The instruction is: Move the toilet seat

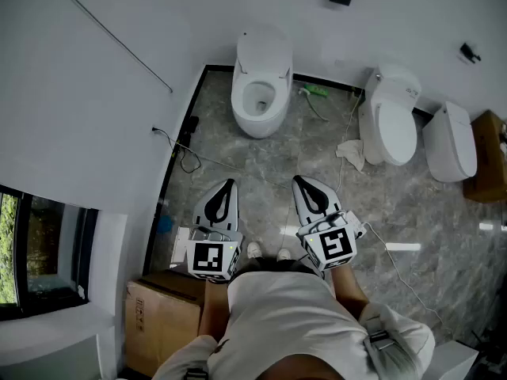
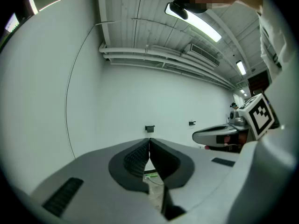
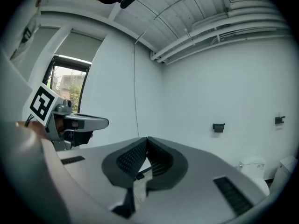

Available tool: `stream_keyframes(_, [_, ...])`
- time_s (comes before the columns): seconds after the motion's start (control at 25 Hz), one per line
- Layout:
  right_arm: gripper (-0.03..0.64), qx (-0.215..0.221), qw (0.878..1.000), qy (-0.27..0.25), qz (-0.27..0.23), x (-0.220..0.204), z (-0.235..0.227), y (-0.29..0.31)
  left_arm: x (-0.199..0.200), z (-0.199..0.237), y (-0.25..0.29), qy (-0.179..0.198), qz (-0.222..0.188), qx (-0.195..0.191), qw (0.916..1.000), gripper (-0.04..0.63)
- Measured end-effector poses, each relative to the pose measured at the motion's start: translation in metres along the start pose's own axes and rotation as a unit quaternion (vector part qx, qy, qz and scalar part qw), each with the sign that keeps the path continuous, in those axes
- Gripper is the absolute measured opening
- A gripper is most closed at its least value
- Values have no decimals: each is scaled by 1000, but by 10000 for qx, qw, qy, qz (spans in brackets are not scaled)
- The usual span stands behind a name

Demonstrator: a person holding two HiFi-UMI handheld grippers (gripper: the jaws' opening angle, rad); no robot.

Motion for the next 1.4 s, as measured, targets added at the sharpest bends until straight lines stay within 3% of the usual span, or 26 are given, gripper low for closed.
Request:
stream_keyframes(0.24, [21,104,9999,5,25,-9,-10,-28,-4,-35,-10,-56,44,125,9999,23])
stream_keyframes(0.6, [21,85,10000,39,-3,-10,-23,-30,-5,-43,-1,-6,111,215,9997,23])
stream_keyframes(0.92, [21,61,9999,-98,11,-6,-31,4,-6,-21,23,21,66,166,9998,23])
stream_keyframes(1.4, [21,-72,9999,-123,91,-4,-34,81,-12,46,70,-40,35,46,10000,23])
Point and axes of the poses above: the fingertips, and each gripper's own axes: y forward along the fingers, z to its left, x out of its top, the point moved 4 cm from there along -y, backward along the fingers, and after that the axes turned 4 degrees about x, right-handed, at the moved point
